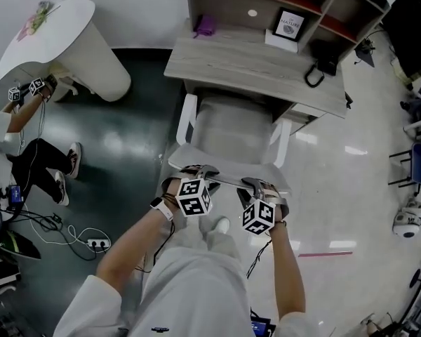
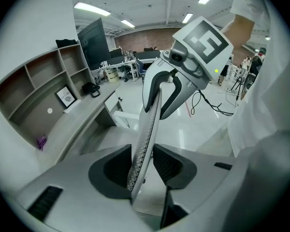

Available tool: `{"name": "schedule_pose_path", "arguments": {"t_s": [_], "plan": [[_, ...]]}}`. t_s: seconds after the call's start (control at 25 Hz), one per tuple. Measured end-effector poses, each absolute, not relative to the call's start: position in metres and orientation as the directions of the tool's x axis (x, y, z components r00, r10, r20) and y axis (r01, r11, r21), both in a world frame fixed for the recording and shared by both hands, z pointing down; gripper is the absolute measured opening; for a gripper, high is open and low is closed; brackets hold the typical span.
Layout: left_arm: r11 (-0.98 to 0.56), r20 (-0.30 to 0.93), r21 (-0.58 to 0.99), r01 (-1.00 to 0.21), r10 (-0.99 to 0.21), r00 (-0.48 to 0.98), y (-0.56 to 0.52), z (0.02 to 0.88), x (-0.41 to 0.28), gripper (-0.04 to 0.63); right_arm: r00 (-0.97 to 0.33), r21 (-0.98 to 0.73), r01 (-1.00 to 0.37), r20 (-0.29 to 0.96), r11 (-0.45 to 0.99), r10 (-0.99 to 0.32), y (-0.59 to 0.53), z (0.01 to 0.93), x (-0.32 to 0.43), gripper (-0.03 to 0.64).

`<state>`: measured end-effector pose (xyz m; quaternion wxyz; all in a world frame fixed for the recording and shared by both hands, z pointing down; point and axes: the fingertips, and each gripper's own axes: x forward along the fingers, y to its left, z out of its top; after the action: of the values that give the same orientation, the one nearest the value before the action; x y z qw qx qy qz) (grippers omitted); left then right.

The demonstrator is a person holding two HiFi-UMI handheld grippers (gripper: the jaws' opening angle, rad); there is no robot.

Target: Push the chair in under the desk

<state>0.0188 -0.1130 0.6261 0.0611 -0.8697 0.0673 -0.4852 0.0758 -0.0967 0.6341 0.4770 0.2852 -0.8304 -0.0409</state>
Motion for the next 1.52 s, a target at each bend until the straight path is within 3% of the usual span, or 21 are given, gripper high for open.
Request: {"name": "schedule_pose_path", "arguments": {"t_s": [0.72,1.12,1.52], "plan": [[-0.975,0.834,-0.158,-0.155,-0.216,0.508,-0.189,0.622,0.031,0.162,-0.392,0.412,-0.384,0.738,0.826,-0.550,-0.171,0.629,0.088,0.118],[-0.984,0.859,-0.141,-0.109,-0.176,0.481,-0.209,0.625,0.007,0.164,-0.440,0.383,-0.395,0.719,0.835,-0.537,-0.186,0.633,0.061,0.109],[-0.977,0.856,-0.153,-0.148,-0.206,0.475,-0.194,0.626,0.010,0.158,-0.466,0.381,-0.344,0.724,0.858,-0.508,-0.174,0.635,0.067,0.107]]}}
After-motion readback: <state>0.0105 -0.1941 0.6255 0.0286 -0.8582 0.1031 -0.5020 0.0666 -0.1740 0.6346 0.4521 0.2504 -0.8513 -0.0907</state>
